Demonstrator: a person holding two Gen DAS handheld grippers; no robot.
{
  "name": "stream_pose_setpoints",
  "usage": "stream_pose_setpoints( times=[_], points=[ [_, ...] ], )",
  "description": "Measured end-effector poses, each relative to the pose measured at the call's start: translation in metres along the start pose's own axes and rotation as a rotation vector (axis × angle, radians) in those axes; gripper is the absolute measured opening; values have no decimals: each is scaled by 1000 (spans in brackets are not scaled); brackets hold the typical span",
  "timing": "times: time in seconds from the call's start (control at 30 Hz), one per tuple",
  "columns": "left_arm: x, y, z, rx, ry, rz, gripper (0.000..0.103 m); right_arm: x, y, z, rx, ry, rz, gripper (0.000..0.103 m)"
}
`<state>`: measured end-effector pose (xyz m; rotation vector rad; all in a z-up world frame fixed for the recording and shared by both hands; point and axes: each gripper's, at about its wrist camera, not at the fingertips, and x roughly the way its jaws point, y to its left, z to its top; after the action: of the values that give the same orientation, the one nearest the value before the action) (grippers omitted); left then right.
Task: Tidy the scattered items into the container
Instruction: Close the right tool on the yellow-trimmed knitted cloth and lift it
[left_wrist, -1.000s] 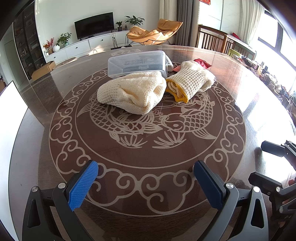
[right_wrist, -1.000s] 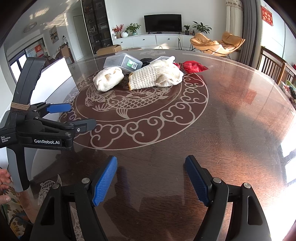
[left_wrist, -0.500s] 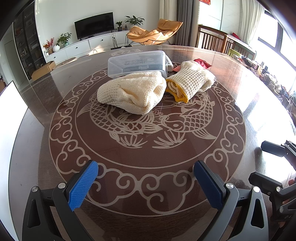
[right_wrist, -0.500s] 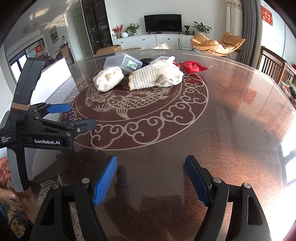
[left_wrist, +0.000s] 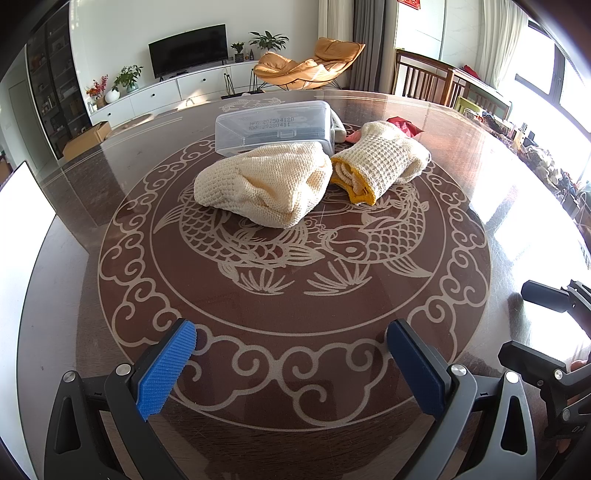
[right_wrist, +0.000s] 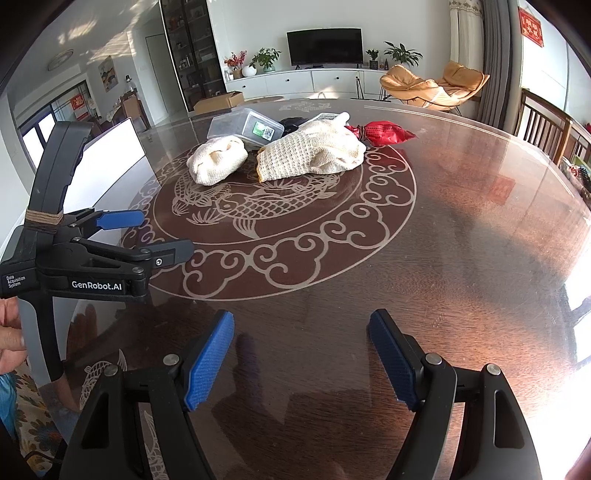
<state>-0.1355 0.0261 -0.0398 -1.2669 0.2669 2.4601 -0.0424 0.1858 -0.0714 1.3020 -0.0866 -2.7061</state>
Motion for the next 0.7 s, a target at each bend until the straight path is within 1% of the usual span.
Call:
stream_pose_setpoints(
  times=[0.13,0.23,0.3,0.37,0.4,0.47,0.57,0.63,0.7],
  points=[
    [0,0,0,0,0,0,103,-1,-3,-1,17,-6,22,77],
    [0,0,0,0,0,0,103,-2,-3,0,18,-8,21,77],
    [0,0,0,0,0,0,103,-2,-6,5,32,-21,34,77],
    [0,0,0,0,0,-2,103,3,-13,29,34,-26,37,76],
    [0,1,-1,-2,0,-2,103,5,-16,46,33,-36,29,76],
    [-3,2,-4,-10,1,5,103,14,-24,87,43,-65,48,77],
    [-11,4,-14,-25,6,16,103,42,-40,140,110,-90,57,77],
    [-17,5,-22,-30,7,20,103,68,-47,160,163,-56,88,77],
    [-22,5,-29,-25,9,16,103,97,-46,166,187,29,135,77]
  ],
)
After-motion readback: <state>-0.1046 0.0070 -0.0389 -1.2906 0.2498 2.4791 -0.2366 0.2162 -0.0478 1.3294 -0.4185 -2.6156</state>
